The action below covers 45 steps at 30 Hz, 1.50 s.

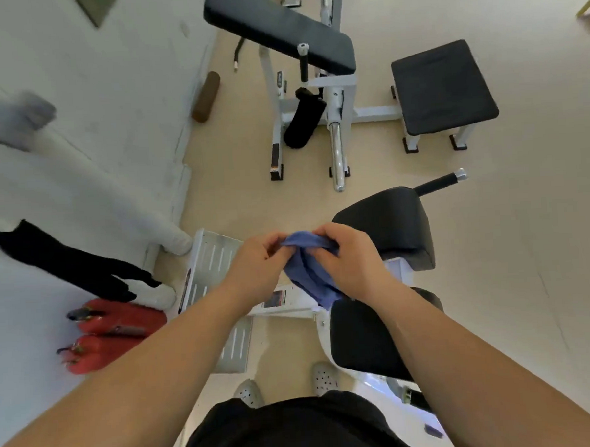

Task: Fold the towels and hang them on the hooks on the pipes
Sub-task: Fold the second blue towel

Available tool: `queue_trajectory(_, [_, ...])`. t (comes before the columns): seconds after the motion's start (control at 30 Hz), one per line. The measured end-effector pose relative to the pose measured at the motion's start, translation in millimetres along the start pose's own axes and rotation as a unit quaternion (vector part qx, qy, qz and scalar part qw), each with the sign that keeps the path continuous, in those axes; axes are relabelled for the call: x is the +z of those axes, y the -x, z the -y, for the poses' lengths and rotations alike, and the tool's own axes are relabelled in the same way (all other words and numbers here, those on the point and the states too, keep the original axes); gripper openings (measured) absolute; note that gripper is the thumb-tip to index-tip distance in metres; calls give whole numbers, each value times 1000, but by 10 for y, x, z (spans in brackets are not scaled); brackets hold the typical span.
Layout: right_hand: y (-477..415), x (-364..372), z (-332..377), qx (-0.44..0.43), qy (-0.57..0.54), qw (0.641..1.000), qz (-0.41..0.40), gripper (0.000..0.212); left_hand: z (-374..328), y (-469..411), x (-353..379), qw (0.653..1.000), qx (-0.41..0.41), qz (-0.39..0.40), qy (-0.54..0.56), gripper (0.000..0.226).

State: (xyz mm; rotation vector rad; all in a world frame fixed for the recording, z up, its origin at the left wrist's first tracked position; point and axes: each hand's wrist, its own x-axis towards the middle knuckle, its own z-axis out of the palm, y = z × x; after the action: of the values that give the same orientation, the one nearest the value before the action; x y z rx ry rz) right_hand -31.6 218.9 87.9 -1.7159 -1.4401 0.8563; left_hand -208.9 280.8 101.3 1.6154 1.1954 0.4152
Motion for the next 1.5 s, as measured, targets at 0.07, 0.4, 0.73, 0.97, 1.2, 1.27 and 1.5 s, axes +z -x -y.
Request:
queue_trajectory(0.07, [-98, 183, 213, -14, 0, 999, 29, 12, 85, 185, -326, 999, -21, -47, 16, 11])
queue_trajectory(0.4, [-415, 1260, 1483, -88, 60, 981, 160, 21, 584, 1159, -1772, 977, -21, -195, -78, 22])
queue_trajectory(0.73, [-164, 2712, 2361, -70, -22, 981, 181, 13, 1277, 2234, -2828, 945, 18, -327, -20, 19])
queue_trajectory(0.97, [134, 3365, 2698, -119, -9, 958, 259, 32, 1962, 2795, -3273, 927, -47, -372, 13, 14])
queue_trajectory(1.2, [21, 3560, 3048, -154, 16, 944, 291, 51, 2329, 3038, -3340, 948, -150, -274, -61, 13])
queue_trajectory(1.27, [-69, 3604, 3148, -148, -28, 944, 293, 43, 2404, 3052, -3318, 938, -185, -288, -50, 6])
queue_trajectory(1.5, [-735, 3552, 3239, -153, -126, 947, 251, 29, 2743, 3072, -3114, 891, -321, -309, 88, 27])
